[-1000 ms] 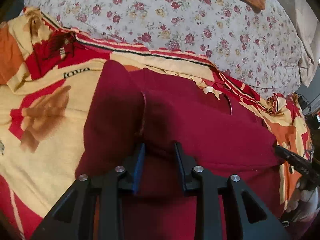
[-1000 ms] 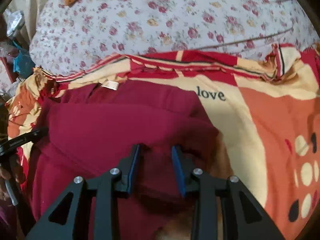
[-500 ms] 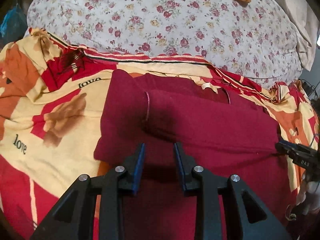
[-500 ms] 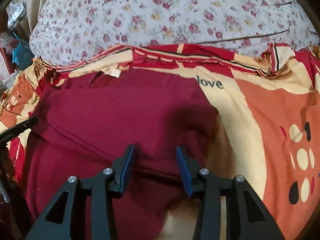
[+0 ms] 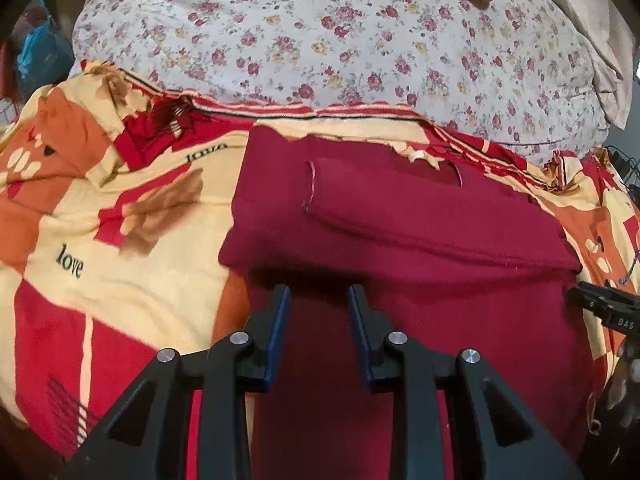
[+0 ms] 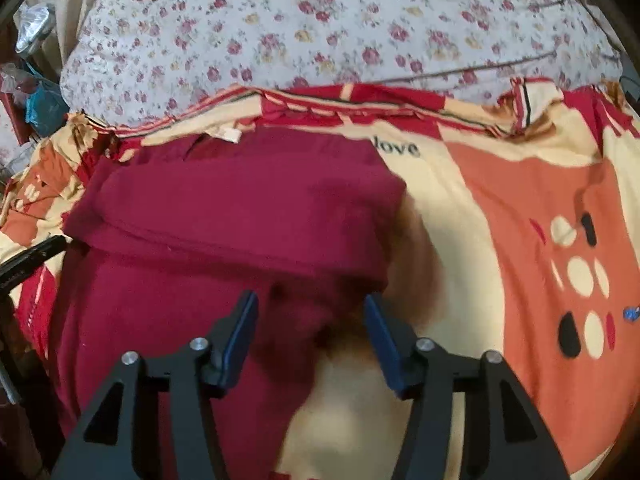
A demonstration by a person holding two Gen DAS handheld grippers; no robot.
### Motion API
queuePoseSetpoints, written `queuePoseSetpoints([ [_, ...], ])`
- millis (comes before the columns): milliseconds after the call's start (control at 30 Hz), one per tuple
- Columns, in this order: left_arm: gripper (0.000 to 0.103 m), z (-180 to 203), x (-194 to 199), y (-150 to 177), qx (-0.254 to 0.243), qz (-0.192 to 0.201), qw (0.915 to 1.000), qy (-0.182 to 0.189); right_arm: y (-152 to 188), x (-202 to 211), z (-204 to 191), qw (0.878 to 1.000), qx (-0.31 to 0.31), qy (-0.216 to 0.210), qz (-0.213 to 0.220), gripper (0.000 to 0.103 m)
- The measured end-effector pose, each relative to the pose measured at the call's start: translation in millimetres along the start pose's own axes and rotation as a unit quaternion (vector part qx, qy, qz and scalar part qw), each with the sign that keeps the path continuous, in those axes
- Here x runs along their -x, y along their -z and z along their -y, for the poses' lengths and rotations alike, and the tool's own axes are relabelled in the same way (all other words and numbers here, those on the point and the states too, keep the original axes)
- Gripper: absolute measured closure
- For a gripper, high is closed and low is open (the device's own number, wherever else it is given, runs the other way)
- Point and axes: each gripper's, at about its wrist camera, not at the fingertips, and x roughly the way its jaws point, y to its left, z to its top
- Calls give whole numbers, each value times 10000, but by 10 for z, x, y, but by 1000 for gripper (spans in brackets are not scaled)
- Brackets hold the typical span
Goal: Fold small clothes
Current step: 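Withdraw both tools from the folded sweatshirt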
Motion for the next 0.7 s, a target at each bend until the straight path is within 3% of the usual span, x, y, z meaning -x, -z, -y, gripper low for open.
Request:
queuePoseSetpoints([
  [100,92,26,-11,97,-4,-72,10000,-22,94,-80,29,9999,22,-109,-78,54],
  [167,91,39,-34,174,-16,-144,9999,-75,132,-16,72,9999,20,-74,122,81],
  [200,90,40,-45,203,-5,-173,9998,-86,143,23,103,9998,-31,-112,184,84],
  [333,87,41,-122,310,33,-255,9996,-120,201,12,99,9999,38,-12,111,86],
  [700,82,110,-115,404,-135,-30,9992,-364,242,21,116,10000,-25,19,37,86],
])
